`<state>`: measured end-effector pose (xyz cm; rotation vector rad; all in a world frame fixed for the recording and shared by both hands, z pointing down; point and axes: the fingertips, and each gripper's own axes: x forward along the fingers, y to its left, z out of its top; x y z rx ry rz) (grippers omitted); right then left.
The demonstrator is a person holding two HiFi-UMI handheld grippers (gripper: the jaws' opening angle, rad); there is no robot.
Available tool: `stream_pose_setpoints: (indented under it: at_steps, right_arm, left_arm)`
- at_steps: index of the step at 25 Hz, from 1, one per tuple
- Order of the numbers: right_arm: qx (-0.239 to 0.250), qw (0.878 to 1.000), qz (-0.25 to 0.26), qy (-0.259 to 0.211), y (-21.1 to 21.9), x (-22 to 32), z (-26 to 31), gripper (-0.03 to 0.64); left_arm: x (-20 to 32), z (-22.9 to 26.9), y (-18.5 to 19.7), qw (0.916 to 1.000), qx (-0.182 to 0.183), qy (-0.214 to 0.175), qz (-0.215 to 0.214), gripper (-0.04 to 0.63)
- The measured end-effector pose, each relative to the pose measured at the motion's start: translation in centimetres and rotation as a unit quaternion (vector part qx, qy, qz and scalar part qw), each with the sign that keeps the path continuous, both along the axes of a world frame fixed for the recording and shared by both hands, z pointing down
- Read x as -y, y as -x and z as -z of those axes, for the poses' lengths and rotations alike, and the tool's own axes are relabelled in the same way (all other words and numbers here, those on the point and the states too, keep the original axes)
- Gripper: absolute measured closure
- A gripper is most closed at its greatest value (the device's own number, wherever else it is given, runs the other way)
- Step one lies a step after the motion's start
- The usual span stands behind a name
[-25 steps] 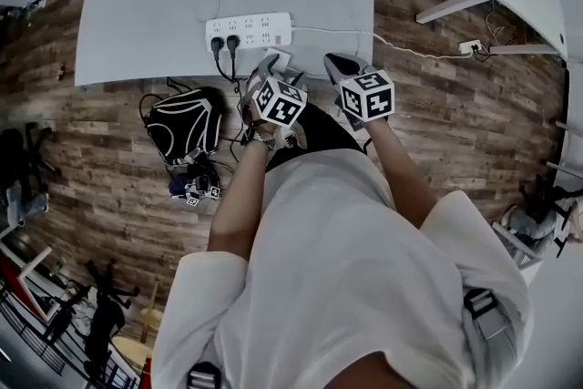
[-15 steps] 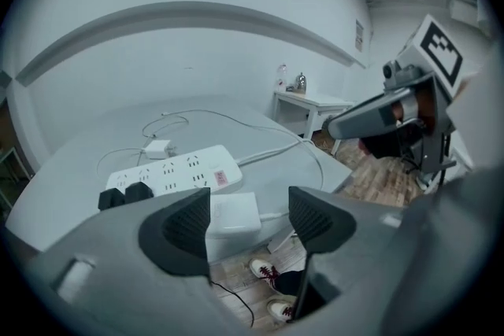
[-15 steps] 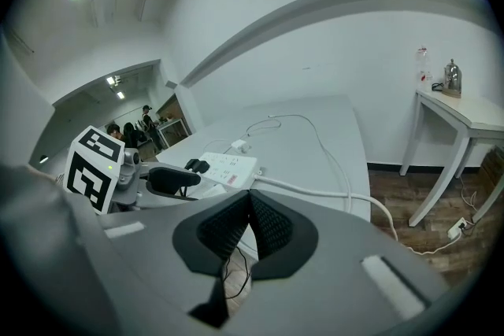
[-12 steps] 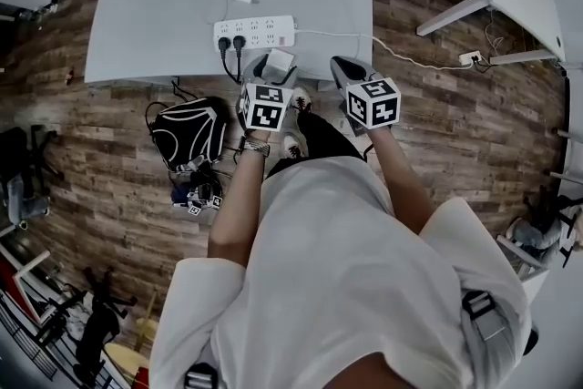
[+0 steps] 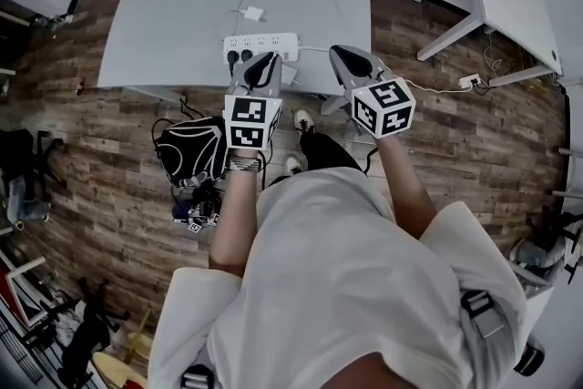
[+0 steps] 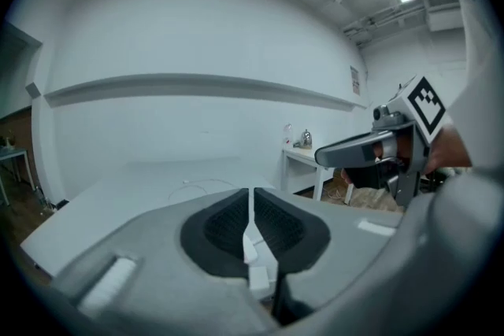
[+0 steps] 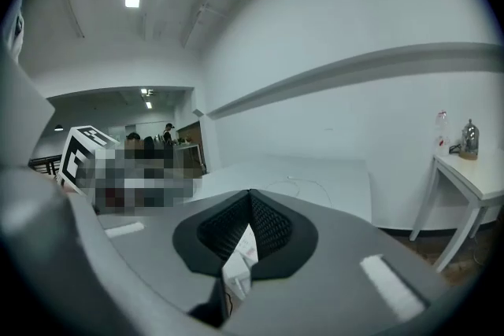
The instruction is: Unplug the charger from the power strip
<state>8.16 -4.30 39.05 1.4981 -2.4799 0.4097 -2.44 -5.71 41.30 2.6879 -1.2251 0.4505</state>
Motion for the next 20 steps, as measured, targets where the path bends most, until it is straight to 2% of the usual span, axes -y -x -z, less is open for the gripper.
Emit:
stream_pose_setpoints:
  at_steps: [1,7,12,16,20]
  right_arm:
    - [0.001,1.0,0.001,-0.013,0.2,0.2,1.4,0.615]
    - [-0.005,0.996,0.027,-0.089,1.5,0.9,9.6,0.615]
    - [-0.014,0.99,0.047,-0.134,2.4,0.5,14.5,0.615]
    - [-0.018,0.985,0.05,-0.164,3.0,-0.1,17.0,0.617]
    - [-0.01,0.984,0.055,-0.169,3.6,-0.3,17.8,0.615]
  left_arm:
    - [0.2,1.6,0.4,0.9998,-0.006,-0.017,0.006,0.588]
    - [1.3,10.7,2.3,0.9925,-0.019,-0.115,0.038,0.592]
    - [0.4,15.8,3.2,0.9836,0.008,-0.173,0.05,0.592]
    - [-0.3,18.6,3.3,0.9785,0.009,-0.199,0.054,0.592]
    - [-0.3,18.7,3.0,0.9781,0.024,-0.201,0.05,0.592]
